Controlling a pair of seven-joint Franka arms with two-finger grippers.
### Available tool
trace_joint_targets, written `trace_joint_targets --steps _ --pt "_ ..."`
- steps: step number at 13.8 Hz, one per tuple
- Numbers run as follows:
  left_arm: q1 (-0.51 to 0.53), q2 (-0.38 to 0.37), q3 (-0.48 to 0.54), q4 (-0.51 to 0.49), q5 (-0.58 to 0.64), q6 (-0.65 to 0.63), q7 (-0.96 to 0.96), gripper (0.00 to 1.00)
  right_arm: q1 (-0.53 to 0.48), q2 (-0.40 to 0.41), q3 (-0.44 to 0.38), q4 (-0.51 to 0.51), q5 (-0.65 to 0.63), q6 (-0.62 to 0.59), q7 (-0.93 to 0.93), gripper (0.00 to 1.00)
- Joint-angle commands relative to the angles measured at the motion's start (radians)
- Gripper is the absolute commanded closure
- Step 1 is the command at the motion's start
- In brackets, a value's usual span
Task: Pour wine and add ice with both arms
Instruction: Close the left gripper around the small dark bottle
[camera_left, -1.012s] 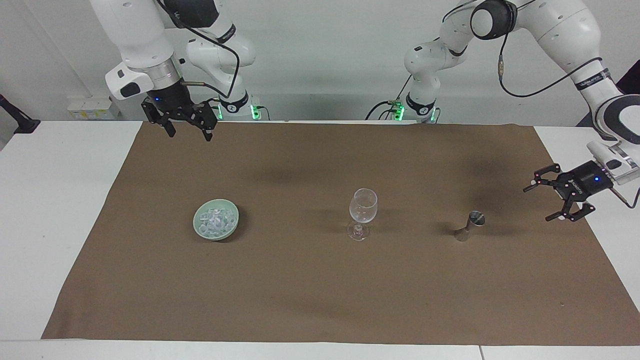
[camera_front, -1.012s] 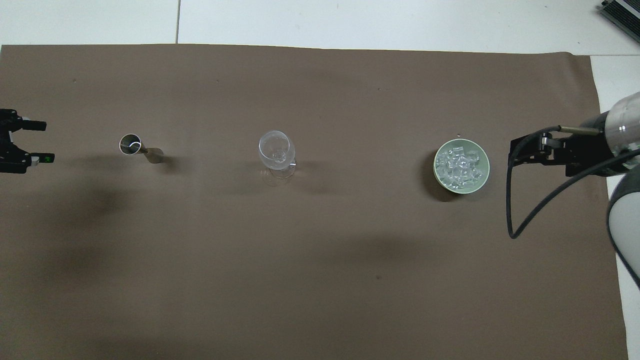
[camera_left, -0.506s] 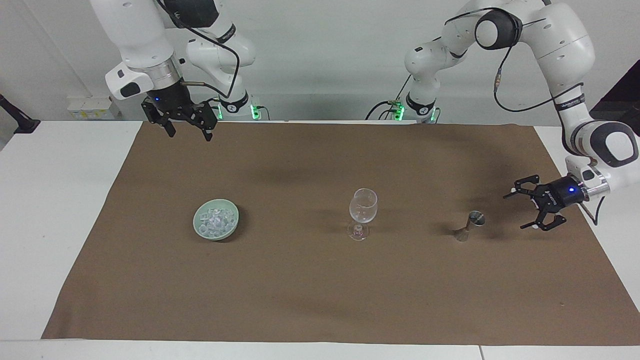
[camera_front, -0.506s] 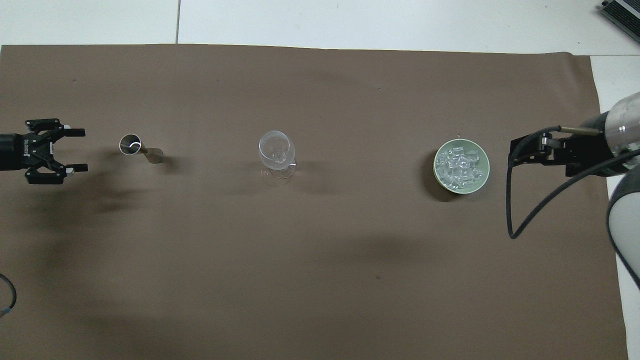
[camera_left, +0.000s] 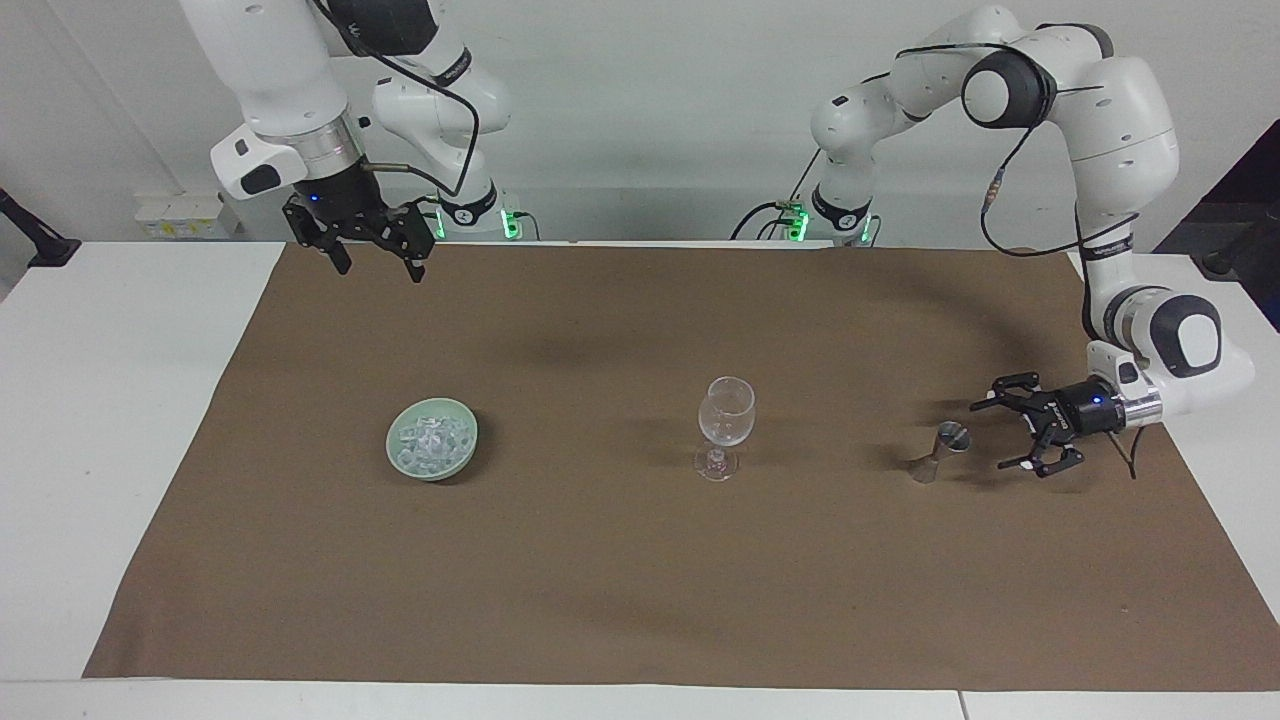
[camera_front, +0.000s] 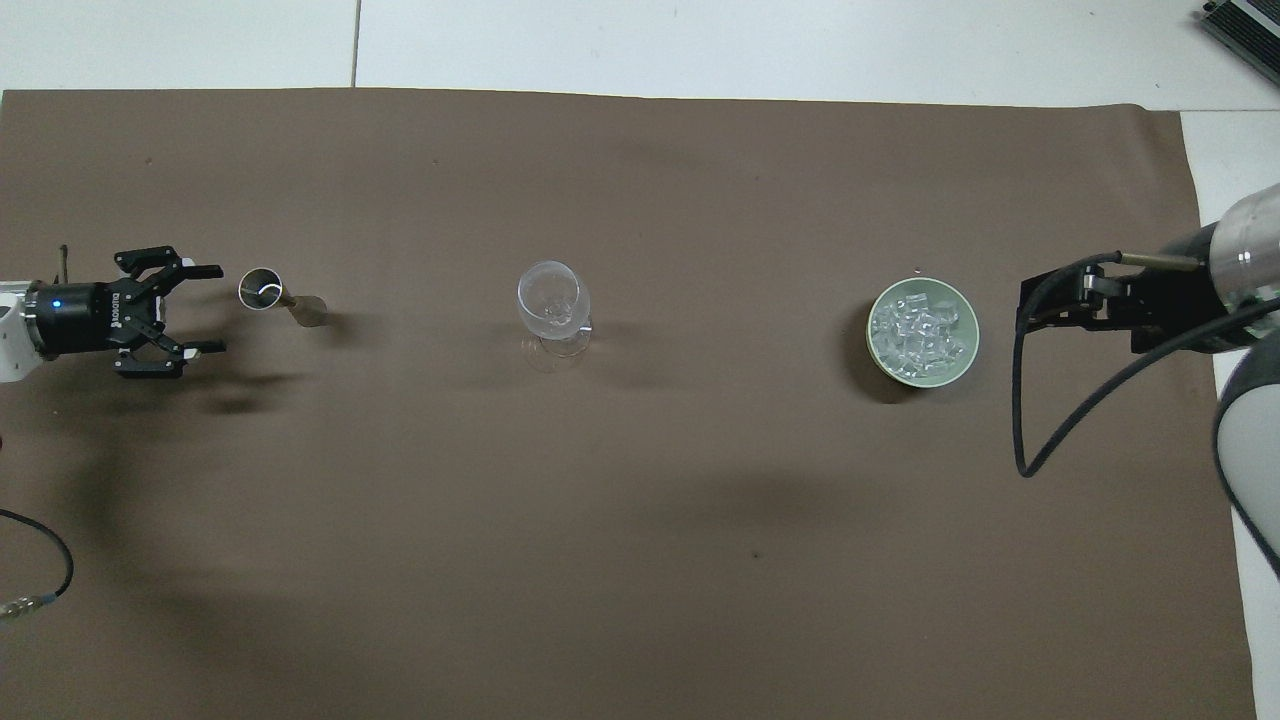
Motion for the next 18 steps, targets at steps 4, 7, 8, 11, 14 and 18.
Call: trace_joint_targets --steps 4,7,8,11,14,18 --pt "0.053 0.098 -0.071 0.015 -0.076 -0.046 0.079 0.0 -0.002 -0.013 -0.006 -0.015 0.019 0.014 -0.017 0.0" --pt "0.061 0.11 -0.1 0.012 -0.119 -0.044 0.086 0.0 -0.002 -0.013 -0.006 -0.014 0.019 0.014 -0.017 0.0" --pt "0.061 0.11 -0.105 0.011 -0.124 -0.044 0.112 0.0 -0.002 -0.013 -0.006 -0.014 0.019 0.014 -0.017 0.0" --pt "0.06 0.112 -0.114 0.009 -0.146 -0.04 0.168 0.0 -0.002 -0.013 -0.006 -0.015 0.019 0.014 -0.017 0.0" --pt "0.061 0.116 -0.114 0.008 -0.147 -0.04 0.169 0.0 -0.002 -0.013 -0.006 -0.014 0.019 0.014 -0.017 0.0" --pt "0.06 0.135 -0.116 0.009 -0.152 -0.04 0.2 0.0 -0.002 -0.013 -0.006 -0.014 0.019 0.014 -0.017 0.0"
